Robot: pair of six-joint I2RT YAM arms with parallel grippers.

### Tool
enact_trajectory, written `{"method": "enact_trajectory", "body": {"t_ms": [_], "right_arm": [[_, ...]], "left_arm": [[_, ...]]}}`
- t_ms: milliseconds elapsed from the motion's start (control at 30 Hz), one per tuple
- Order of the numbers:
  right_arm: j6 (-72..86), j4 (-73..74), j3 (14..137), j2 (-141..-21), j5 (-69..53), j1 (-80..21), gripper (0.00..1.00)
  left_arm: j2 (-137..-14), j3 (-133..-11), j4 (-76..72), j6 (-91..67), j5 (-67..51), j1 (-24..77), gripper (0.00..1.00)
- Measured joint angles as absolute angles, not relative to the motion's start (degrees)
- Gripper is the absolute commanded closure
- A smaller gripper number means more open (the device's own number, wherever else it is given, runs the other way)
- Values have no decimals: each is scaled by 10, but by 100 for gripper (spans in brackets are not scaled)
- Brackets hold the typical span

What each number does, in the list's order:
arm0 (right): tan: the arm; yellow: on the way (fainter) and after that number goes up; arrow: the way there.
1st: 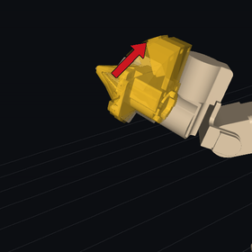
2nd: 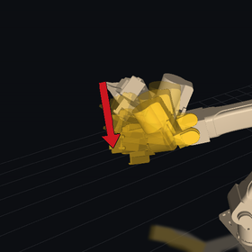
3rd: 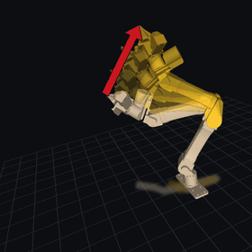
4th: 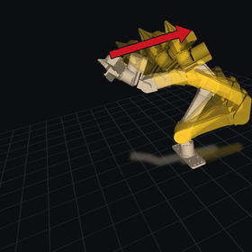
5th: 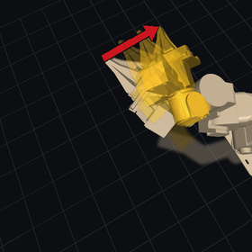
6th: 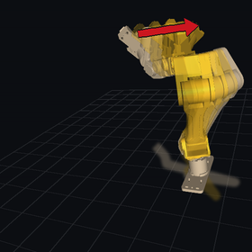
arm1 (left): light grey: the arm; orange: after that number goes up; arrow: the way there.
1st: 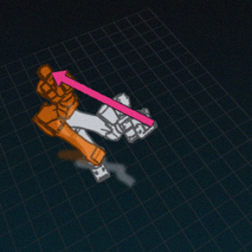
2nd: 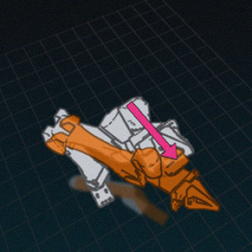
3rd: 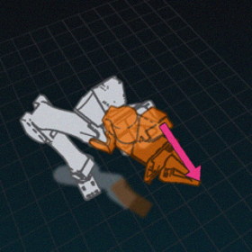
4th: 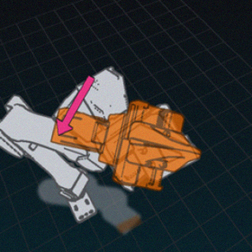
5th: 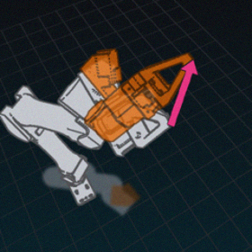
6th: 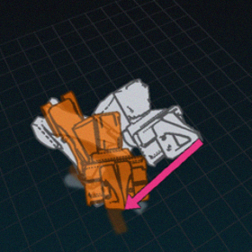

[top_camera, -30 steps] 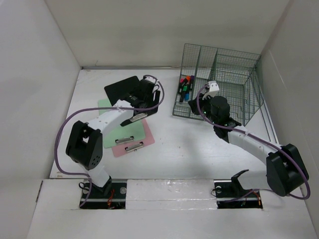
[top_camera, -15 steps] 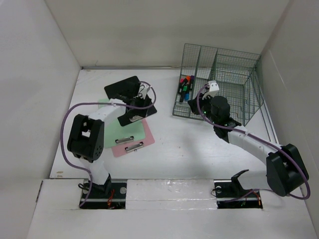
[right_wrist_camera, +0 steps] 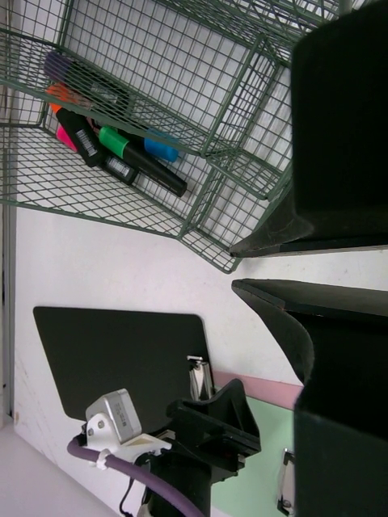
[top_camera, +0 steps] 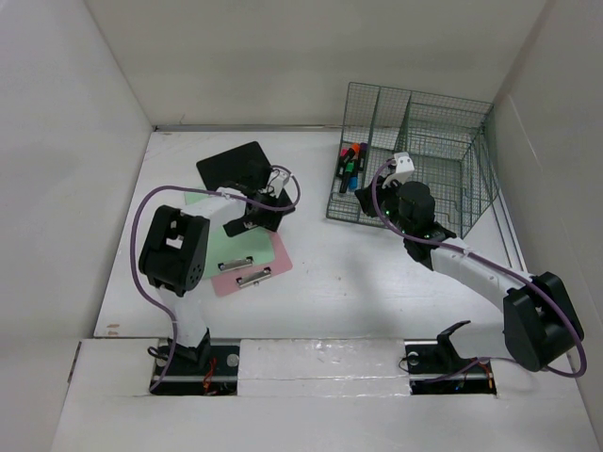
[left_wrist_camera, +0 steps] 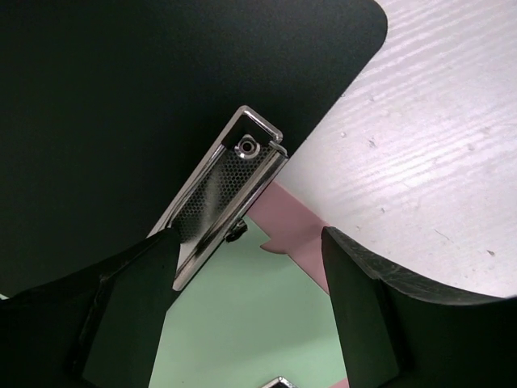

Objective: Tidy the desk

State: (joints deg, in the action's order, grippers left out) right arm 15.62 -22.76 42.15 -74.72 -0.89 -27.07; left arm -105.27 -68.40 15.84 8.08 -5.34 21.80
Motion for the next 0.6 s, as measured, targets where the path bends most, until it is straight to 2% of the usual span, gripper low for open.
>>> {"method": "enact_trajectory", "body": {"t_ms": [367, 600], "right_arm": [[154, -228, 422, -747, -9, -271, 77], [153, -228, 422, -747, -9, -271, 77]], "left_arm": [[-1058, -688, 151, 81, -3, 235, 35], [-989, -690, 143, 81, -12, 235, 32]]}}
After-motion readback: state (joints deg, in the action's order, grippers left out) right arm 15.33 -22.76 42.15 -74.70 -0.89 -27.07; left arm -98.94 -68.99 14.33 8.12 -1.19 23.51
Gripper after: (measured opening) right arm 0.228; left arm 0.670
